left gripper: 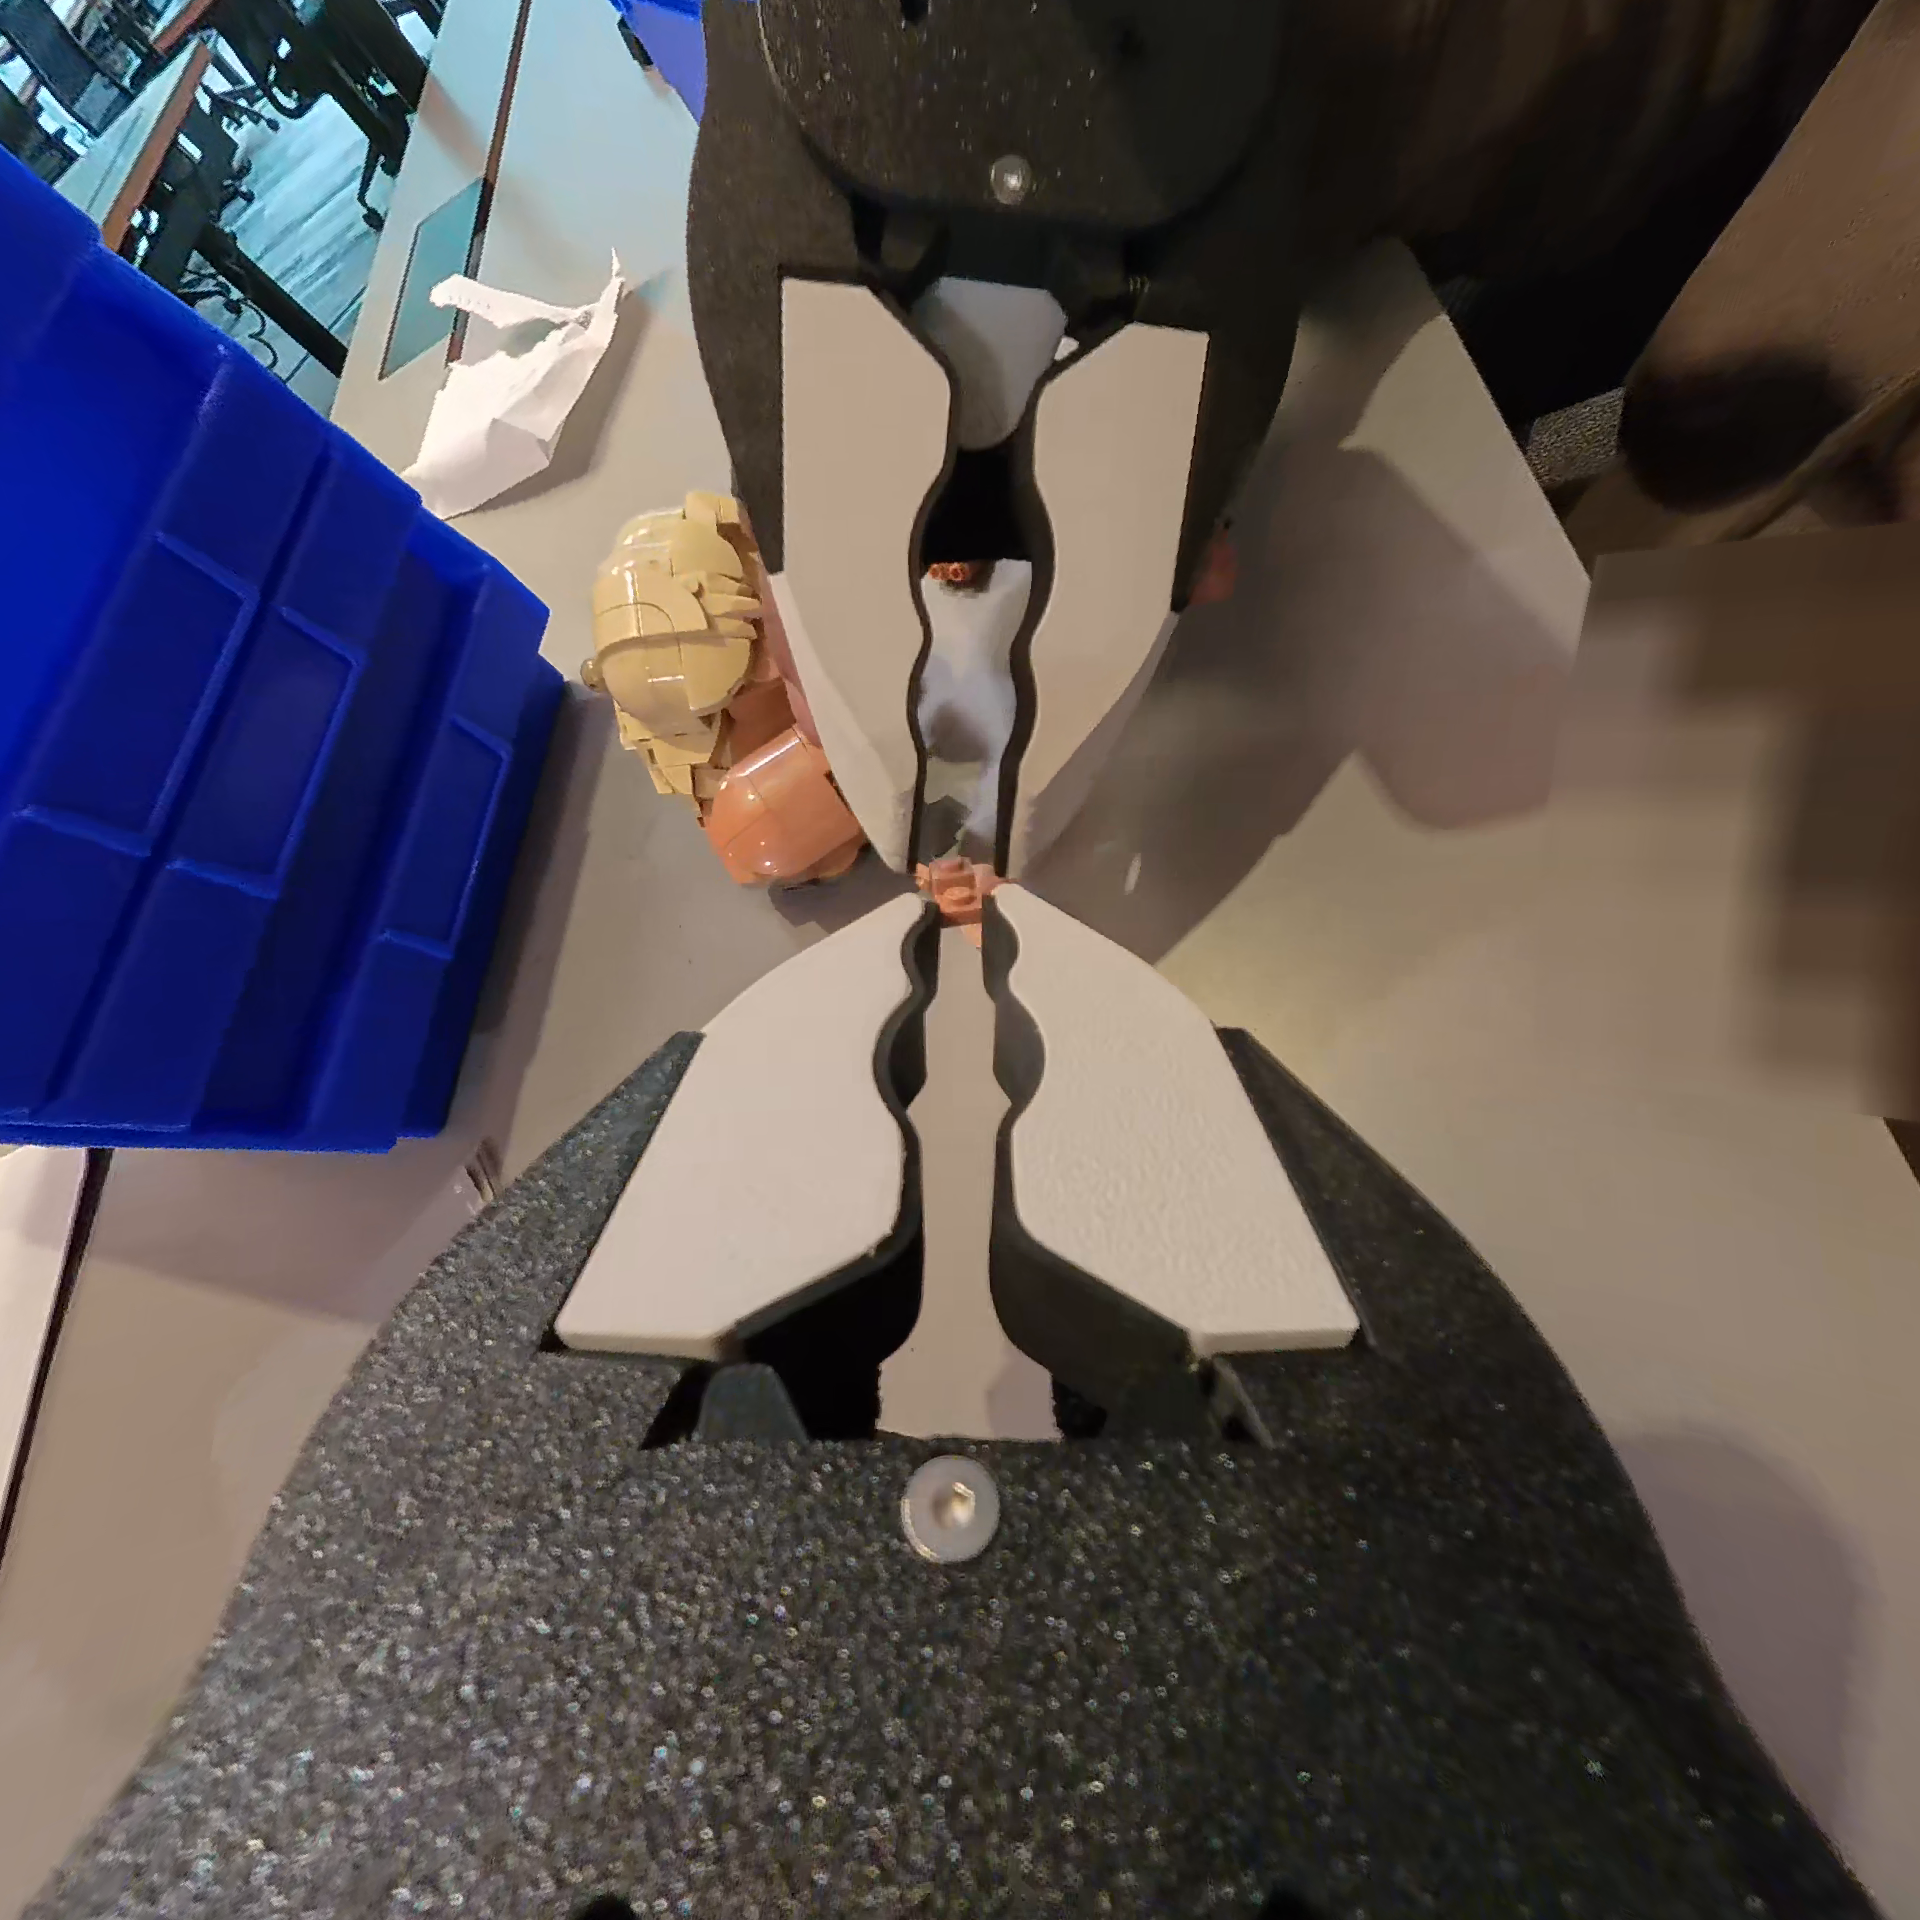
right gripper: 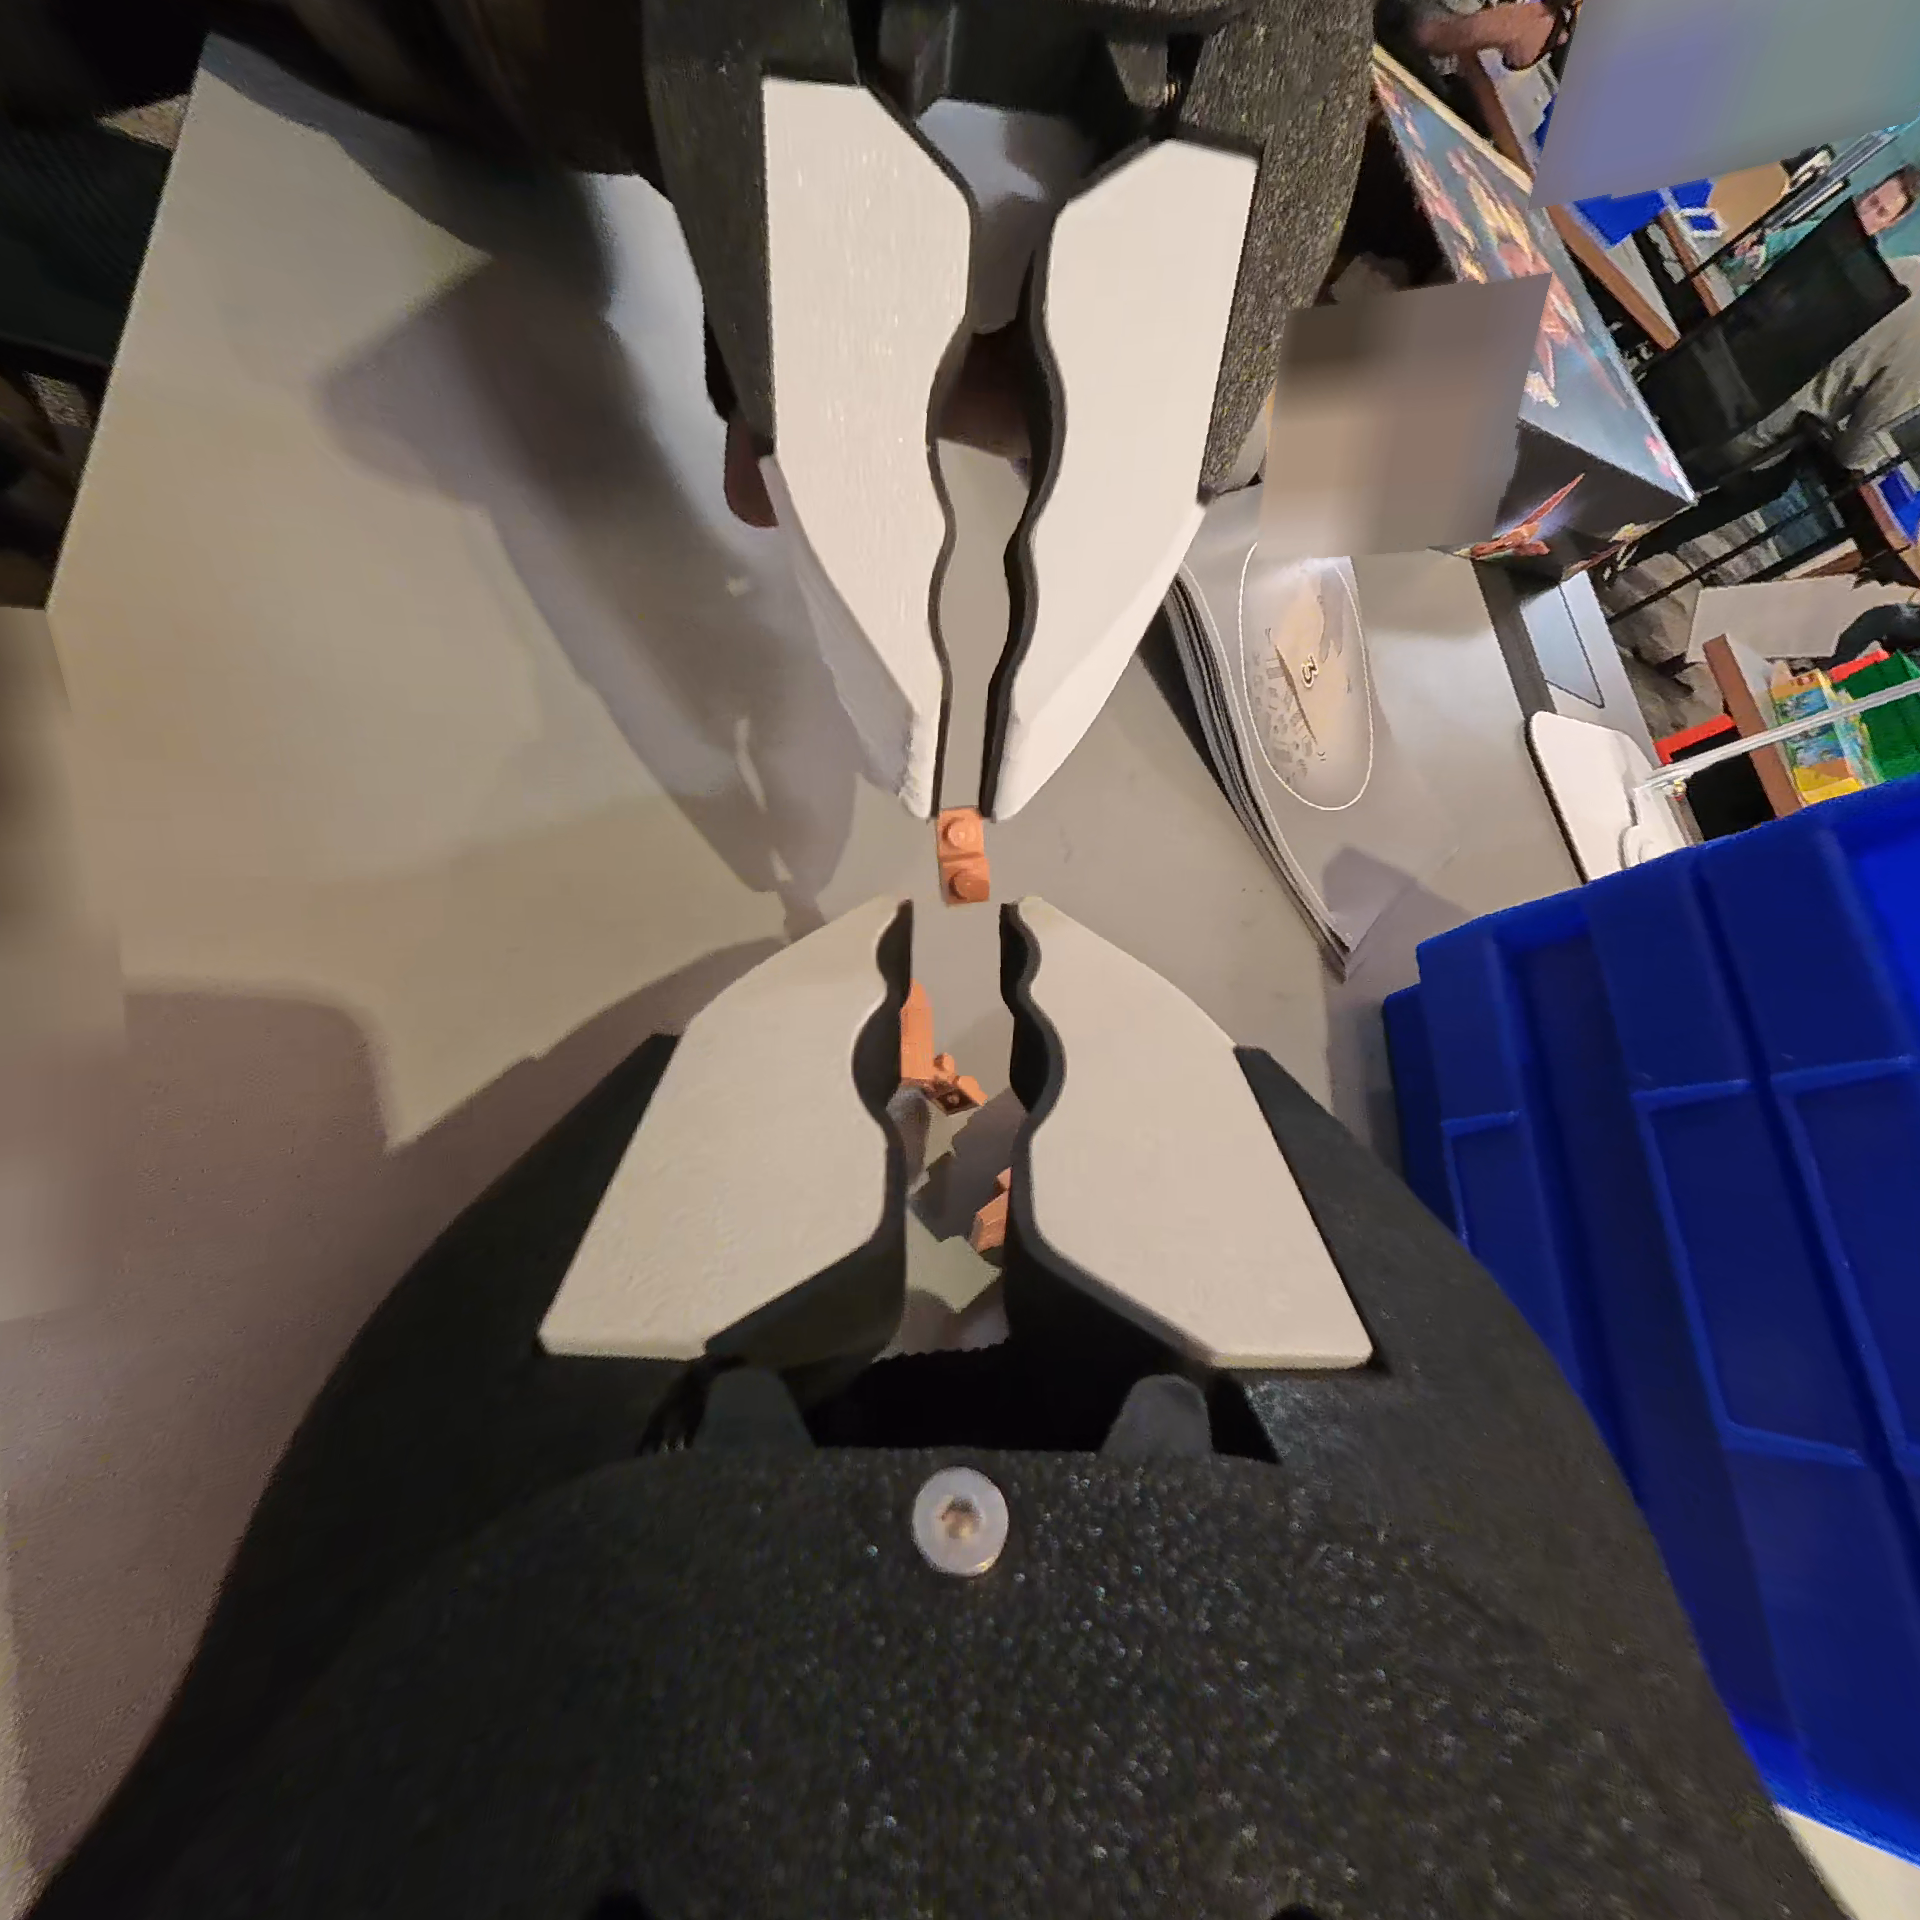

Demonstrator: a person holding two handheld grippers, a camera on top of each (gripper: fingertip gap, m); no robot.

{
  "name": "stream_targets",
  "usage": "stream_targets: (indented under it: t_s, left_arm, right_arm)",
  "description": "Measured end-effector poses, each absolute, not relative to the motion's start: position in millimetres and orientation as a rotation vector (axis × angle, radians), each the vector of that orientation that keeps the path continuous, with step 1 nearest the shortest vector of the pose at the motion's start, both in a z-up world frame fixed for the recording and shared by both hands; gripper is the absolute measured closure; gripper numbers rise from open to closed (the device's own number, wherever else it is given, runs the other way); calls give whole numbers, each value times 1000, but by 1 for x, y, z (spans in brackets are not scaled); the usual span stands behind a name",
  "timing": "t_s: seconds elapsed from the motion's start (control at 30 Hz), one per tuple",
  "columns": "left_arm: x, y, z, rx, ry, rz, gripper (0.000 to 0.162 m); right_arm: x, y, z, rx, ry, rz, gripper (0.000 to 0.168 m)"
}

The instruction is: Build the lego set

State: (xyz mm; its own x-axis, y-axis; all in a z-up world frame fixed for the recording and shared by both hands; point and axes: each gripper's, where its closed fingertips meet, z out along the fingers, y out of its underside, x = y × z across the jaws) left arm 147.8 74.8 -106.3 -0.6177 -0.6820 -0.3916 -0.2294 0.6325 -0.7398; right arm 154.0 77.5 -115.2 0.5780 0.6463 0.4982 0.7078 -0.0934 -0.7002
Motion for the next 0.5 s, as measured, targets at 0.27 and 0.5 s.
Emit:
stream_targets:
  t_s: [0.27, 0.5]
  left_arm:
    - [146, 68, -106, -667, 2185, -869, 155]
    - [151, 72, -92, -689, 2077, -939, 144]
  right_arm:
    - [148, 76, -117, -1785, -1130, -47, 155]
    - [153, 81, -100, -1734, -1033, -49, 160]
